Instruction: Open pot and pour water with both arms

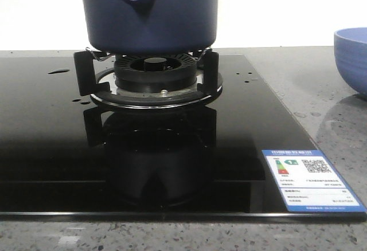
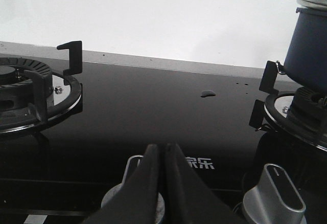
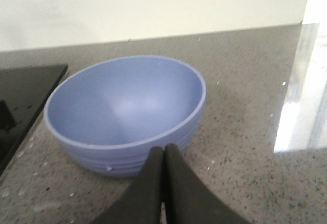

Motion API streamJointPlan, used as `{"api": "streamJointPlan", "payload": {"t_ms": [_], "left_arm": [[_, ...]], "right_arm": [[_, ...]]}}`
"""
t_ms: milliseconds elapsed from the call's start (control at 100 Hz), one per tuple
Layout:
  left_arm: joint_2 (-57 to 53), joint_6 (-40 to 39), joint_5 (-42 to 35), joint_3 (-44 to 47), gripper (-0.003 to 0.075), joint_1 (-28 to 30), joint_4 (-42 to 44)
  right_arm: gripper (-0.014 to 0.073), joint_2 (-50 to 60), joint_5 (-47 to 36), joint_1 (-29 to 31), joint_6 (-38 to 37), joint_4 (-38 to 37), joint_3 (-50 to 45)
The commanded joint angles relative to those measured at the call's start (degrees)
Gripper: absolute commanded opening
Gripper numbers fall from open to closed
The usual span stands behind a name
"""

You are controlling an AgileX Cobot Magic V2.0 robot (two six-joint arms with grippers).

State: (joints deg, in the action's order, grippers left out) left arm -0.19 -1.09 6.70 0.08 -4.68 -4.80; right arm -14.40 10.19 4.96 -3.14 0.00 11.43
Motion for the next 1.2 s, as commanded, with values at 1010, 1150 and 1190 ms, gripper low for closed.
{"api": "streamJointPlan", "payload": {"t_ms": [1010,1150,1190], "left_arm": [[-1.58,-0.72,-4.35,1.88,-0.0019,-0.01,-0.44],[-1.58,-0.72,-4.35,1.88,-0.0019,-0.01,-0.44],[-1.58,-0.72,-4.35,1.88,-0.0019,-0.01,-0.44]], "right_arm": [[-0.0051,15.97,-3.96,-4.72,-4.71,-7.44,-13.57],[-0.0051,15.97,-3.96,-4.72,-4.71,-7.44,-13.57],[-0.0051,15.97,-3.96,-4.72,-4.71,-7.44,-13.57]]}}
